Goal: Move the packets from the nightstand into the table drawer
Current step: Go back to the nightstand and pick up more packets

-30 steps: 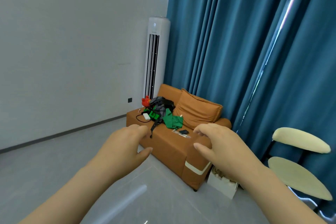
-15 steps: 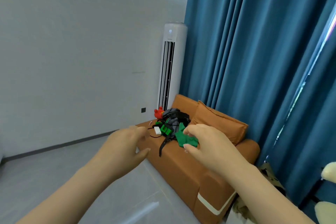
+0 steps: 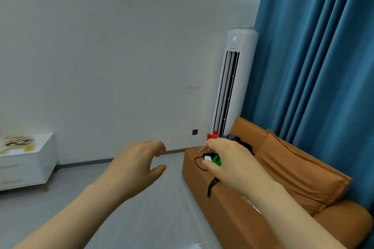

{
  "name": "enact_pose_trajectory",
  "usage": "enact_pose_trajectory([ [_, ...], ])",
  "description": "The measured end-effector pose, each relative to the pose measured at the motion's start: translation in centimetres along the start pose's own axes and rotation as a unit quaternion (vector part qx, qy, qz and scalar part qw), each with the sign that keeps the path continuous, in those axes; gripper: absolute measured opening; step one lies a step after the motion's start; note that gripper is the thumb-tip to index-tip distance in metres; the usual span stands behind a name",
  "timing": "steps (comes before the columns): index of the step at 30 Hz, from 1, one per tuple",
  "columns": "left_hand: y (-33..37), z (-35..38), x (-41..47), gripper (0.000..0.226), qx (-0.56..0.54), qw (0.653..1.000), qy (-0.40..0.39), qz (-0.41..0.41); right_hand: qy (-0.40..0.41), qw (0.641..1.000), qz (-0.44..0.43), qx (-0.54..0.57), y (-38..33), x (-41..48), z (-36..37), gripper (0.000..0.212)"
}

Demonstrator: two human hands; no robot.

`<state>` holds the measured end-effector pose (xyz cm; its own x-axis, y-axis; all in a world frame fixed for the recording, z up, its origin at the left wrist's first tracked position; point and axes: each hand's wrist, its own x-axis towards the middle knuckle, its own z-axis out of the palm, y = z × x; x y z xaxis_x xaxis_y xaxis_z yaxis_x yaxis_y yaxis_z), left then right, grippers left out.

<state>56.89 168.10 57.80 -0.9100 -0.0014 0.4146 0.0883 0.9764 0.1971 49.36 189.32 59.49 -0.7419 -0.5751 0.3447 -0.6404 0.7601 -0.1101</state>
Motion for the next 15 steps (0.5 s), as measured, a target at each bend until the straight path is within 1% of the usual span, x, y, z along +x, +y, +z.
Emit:
enact_pose_trajectory([
  [7, -6.8, 1.9, 9.3, 0.033, 0.000, 0.999, 0.021, -0.032, -0.011, 0.999, -0.035, -0.004, 1.9, 12.0, 2.7, 0.037],
  [15, -16.1, 4.9, 18.7, 0.034, 0.000, 0.997, 0.023, -0.078, -0.035, 0.998, -0.057, 0.007, 3.0, 25.7, 7.9, 0.037],
])
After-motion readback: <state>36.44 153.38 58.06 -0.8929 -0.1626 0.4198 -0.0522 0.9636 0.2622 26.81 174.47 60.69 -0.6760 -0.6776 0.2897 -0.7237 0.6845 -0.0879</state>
